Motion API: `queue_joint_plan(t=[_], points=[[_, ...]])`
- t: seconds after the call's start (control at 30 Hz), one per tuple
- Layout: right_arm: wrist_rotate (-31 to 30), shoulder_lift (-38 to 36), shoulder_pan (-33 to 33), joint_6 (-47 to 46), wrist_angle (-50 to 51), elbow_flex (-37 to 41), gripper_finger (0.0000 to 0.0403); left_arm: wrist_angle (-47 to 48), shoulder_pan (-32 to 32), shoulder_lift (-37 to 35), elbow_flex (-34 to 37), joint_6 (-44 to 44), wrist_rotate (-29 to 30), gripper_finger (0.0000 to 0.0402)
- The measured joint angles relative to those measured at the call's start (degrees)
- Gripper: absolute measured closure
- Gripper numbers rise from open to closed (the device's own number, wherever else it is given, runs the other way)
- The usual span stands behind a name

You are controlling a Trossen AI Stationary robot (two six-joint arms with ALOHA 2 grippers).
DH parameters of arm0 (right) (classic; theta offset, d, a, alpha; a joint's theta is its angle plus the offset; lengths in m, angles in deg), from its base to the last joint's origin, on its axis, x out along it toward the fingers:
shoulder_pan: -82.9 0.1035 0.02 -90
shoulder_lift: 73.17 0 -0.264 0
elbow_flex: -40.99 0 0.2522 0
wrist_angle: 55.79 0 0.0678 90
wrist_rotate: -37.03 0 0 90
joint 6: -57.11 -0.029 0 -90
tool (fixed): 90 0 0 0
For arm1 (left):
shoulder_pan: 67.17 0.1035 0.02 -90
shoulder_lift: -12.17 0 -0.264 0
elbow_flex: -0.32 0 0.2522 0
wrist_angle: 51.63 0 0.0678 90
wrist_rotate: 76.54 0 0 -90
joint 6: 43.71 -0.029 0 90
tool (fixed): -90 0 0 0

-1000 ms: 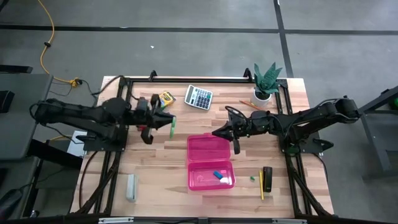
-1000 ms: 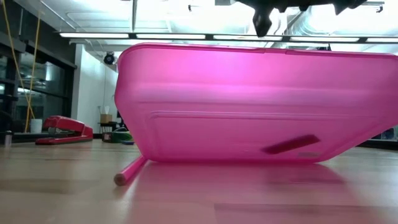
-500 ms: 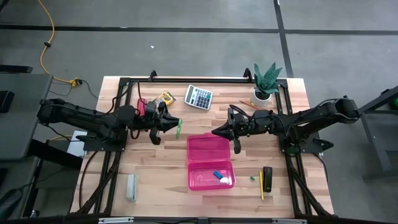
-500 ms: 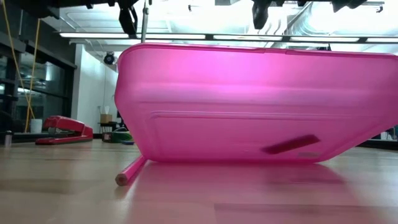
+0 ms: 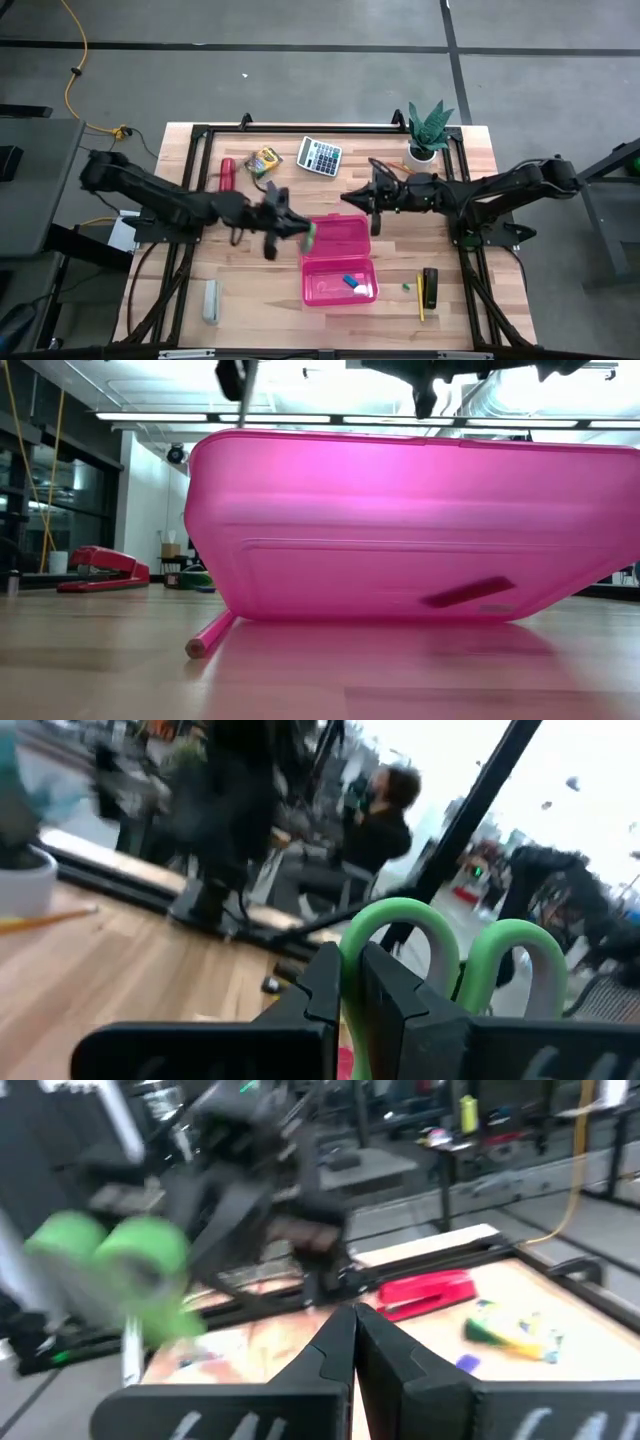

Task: Pack school essentials
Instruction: Put the green scissors into the pink supply box

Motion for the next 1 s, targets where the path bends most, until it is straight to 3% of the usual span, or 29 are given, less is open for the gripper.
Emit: queue_joint_plan(t=[0.2,0.5,0.73,1.0], points=[[-0.52,-3.06,-2.98,0.65,0.15,0.0,0.0403,0.2,-3.49,14.44,-9.54,0.15,0.15,0.0397],[-0.63,-5.84,-5.31,0.7,3.07,0.0,0.0403,9.02,-4.19,32.08,-23.69,3.09,-0.46,0.0397],[-0.61,-5.75,-5.27,0.49,4.52,0.0,0.0403,17.2,-3.69,38.44,-28.81,3.11,-5.32,0.0397],[-0.58,-5.75,-5.25,0.68,4.6,0.0,0.0403,20.73,-3.69,40.45,-29.2,3.05,-5.96,0.0384]])
